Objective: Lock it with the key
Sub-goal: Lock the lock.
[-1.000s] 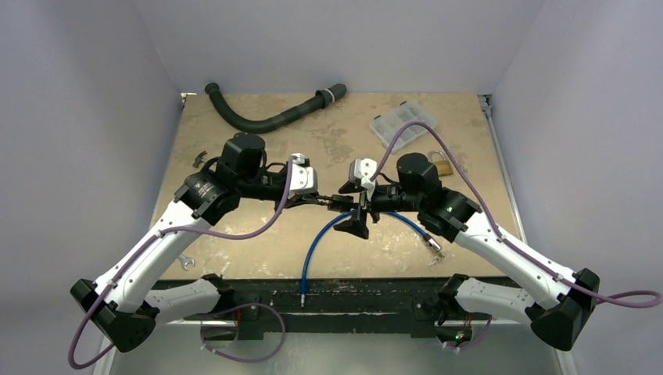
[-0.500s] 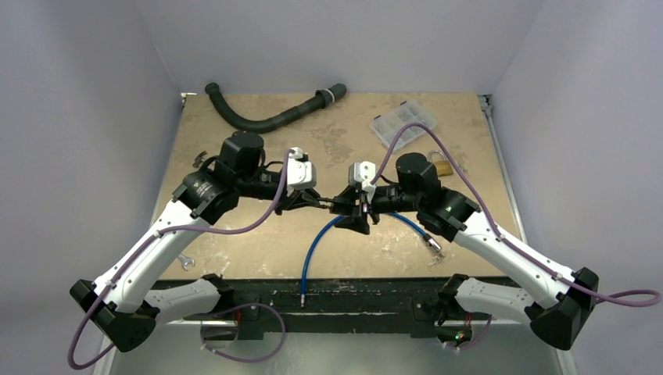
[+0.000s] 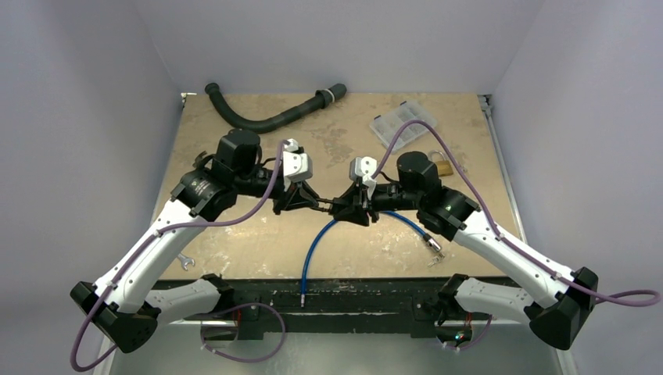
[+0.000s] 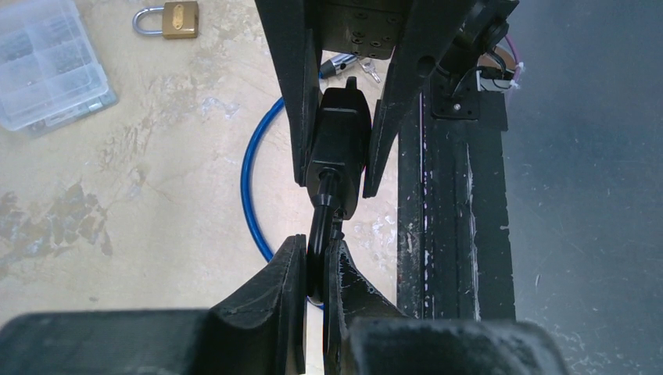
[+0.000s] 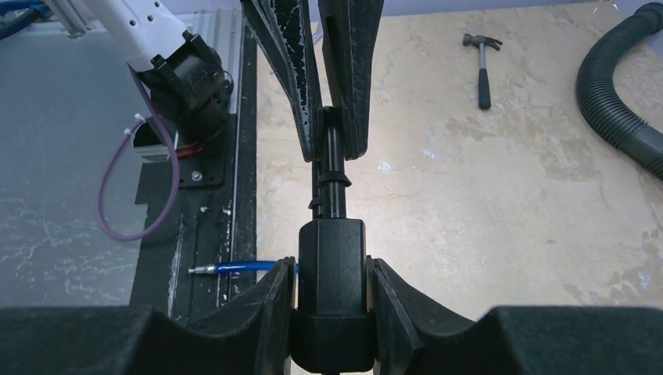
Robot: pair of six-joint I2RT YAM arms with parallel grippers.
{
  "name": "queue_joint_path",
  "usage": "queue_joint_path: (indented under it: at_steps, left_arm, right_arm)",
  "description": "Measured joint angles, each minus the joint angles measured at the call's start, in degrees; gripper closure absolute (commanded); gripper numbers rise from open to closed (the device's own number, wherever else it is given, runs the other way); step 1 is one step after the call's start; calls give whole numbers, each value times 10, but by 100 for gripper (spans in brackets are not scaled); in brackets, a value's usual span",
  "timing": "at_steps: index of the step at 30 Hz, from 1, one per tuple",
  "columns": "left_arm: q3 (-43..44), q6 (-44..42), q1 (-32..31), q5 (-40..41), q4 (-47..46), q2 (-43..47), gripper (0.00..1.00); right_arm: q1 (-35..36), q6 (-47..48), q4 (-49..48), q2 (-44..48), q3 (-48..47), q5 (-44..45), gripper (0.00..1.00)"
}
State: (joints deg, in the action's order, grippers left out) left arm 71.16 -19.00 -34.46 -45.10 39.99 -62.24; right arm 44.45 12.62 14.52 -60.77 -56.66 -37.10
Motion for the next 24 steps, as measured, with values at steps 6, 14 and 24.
queue_joint_path:
  at_steps: [6,14,24]
  left_arm:
    - [0,26,12,-13,-7,0,100]
    - [0,85,64,-37,-62,0,100]
    - [0,230,107,-72,-187,-12,100]
  right_arm:
    - [0,-6,-9,0,0,1,63]
    - [-40,-80,-31,-8,-9,-35,18]
    - [-143,-218,-89,-94,-100,-185,17]
